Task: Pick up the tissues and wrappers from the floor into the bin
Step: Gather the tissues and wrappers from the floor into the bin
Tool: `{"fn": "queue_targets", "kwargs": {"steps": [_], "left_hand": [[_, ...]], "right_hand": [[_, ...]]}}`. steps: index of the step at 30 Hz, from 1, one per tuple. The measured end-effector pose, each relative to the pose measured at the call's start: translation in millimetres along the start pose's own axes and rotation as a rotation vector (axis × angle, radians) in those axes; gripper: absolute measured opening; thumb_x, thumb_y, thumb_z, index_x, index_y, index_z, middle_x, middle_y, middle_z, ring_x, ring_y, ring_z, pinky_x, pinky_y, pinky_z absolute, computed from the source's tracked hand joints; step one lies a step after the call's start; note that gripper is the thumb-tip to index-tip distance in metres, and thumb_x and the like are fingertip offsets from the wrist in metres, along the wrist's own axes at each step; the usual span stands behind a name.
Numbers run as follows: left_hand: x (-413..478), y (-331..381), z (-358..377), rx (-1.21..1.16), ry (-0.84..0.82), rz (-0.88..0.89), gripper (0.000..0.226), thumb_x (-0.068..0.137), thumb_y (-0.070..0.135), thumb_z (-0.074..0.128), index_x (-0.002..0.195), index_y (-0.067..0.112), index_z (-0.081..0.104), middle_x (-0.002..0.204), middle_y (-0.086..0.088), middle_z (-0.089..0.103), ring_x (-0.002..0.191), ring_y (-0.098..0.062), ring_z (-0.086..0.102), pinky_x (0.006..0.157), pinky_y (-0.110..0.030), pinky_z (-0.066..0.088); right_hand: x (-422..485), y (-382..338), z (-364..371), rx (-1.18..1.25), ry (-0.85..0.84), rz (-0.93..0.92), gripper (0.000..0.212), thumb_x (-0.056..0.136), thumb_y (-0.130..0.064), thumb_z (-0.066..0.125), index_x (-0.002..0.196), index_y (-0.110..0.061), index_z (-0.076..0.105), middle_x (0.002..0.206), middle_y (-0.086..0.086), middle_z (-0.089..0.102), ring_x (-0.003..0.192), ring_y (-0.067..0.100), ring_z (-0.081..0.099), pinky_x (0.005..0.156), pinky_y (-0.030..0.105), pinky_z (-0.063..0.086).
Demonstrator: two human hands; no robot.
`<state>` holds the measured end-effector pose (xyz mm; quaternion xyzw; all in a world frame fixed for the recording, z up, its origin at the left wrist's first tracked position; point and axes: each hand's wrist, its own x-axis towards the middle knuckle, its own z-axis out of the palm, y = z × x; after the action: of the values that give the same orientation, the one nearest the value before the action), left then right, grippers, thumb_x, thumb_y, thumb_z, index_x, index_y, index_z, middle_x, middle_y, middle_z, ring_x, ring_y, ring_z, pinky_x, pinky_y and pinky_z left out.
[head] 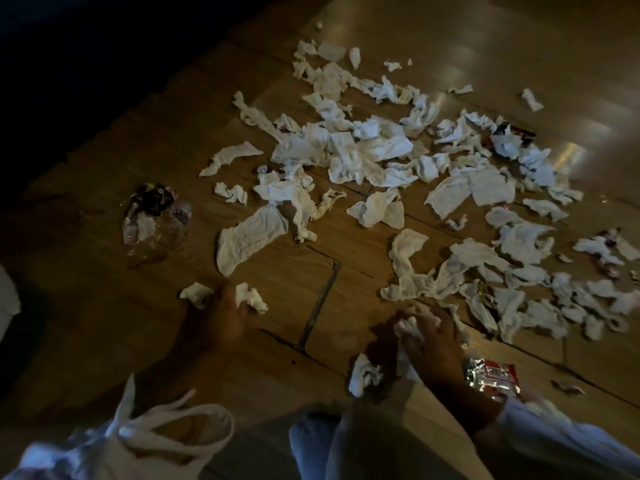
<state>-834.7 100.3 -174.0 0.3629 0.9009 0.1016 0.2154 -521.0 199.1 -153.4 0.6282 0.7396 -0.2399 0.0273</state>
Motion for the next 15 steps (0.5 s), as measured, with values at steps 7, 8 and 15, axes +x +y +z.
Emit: {"fn": "queue_targets", "kwargs": {"steps": [7, 8, 15], "left_hand": [[-1, 2, 4, 0.069, 0.030, 0.190, 0.064, 0.079, 0.065, 0.039, 0.125, 0.023, 0.055, 0.118, -0.013, 0.057, 0.107, -0.038, 0.054, 0.083, -0.044, 0.046], [0, 3, 6, 0.115, 0.015, 0.235, 0.061, 0.079, 0.063, 0.045, 0.121, 0.021, 0.059, 0.113, -0.015, 0.058, 0.102, -0.039, 0.056, 0.082, -0.043, 0.047], [-2, 9, 2, 0.042, -0.084, 0.172, 0.042, 0.044, 0.021, 0.093, 0.073, 0.007, 0.067, 0.066, -0.014, 0.061, 0.052, -0.033, 0.060, 0.045, -0.033, 0.048]], "right_hand": [[-18, -30, 20, -0.207, -0.271, -0.239, 0.099, 0.068, -0.066, 0.063, 0.144, -0.043, 0.004, 0.155, 0.000, -0.006, 0.141, 0.033, -0.002, 0.113, 0.051, 0.018], [-20, -35, 23, -0.240, -0.283, -0.284, 0.097, 0.070, -0.064, 0.062, 0.144, -0.043, 0.003, 0.155, 0.000, -0.007, 0.141, 0.034, -0.001, 0.112, 0.050, 0.019], [-15, -54, 33, -0.183, -0.372, -0.569, 0.056, 0.090, -0.037, 0.053, 0.133, -0.049, 0.018, 0.152, 0.000, 0.014, 0.138, 0.024, 0.016, 0.098, 0.019, 0.022]]}}
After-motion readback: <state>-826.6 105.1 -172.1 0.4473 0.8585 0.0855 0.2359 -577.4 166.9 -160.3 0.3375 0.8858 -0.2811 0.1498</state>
